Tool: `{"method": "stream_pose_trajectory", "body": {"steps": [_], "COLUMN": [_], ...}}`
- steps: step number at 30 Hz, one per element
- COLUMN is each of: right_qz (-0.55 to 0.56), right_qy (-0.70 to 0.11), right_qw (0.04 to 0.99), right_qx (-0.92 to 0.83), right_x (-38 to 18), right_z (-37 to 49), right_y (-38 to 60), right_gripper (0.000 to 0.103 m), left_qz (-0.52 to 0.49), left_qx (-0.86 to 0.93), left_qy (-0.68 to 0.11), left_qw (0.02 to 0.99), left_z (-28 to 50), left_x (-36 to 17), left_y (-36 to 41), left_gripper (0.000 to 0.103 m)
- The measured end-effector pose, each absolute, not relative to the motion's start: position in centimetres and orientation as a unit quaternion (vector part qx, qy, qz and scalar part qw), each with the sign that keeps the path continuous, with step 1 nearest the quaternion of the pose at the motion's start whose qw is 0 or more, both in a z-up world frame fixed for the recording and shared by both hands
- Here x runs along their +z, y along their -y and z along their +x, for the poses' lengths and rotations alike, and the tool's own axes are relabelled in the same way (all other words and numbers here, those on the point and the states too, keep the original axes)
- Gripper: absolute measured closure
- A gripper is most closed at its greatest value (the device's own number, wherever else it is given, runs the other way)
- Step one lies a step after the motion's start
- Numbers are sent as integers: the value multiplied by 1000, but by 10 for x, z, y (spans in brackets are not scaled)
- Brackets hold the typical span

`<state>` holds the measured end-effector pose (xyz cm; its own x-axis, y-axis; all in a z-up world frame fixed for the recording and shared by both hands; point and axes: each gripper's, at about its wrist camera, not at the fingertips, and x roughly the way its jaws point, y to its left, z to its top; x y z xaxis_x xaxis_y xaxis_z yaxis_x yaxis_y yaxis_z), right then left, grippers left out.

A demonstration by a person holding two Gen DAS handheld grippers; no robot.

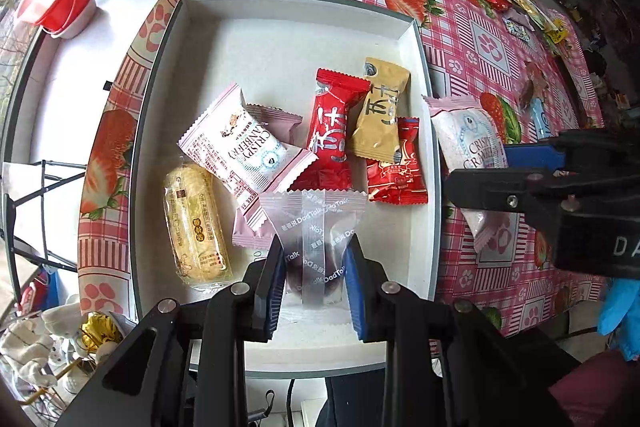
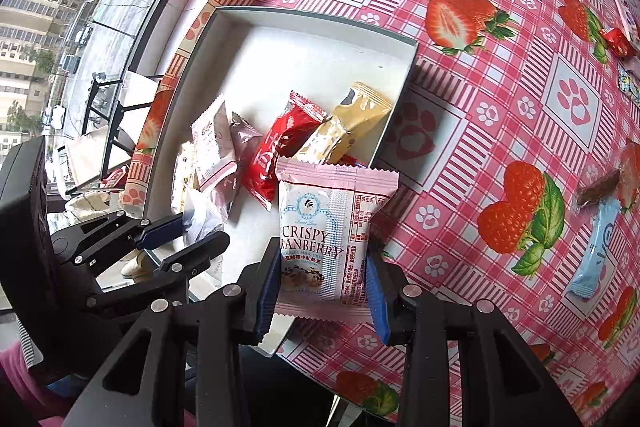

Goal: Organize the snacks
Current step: 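Carry the Crispy Cranberry packet and clear candy over the tray and open both tools, then grasp the blue packet with the right tool while the left tool grasps the clear-wrapped jerky stick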

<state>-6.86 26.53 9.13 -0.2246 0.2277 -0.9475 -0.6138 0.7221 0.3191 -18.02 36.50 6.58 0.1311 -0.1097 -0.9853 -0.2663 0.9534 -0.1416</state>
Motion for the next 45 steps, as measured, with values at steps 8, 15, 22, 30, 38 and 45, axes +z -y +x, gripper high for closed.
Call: {"method": "stream_pose_trajectory", "body": {"steps": [8,15,22,30,38,45], "right_qz": [-146,-108,-58,-27,-39,-82], "right_qy": [-715,-742,-767,-765,-746,-734], "right_qw": [590,610,618,640,664,671], "right_qx": [345,257,160,60,45,63], "right_x": [80,69,45,31,23,12], "right_z": [-86,-62,-50,-22,23,49], "right_y": [-276,-220,-134,-38,-19,-49], "right_gripper": [33,16,16,16,16,28], "left_qz": [-124,-98,-75,-48,-28,-13], "left_qx": [75,60,20,-29,-34,-36], "left_qy": [-677,-679,-672,-669,-683,-689], "left_qw": [721,725,737,741,729,724], "left_z": [-184,-169,-143,-121,-120,-107], "left_x": [55,56,68,81,81,82], "left_y": [-371,-359,-339,-308,-289,-271], "left_gripper": [42,36,34,30,29,28]}}
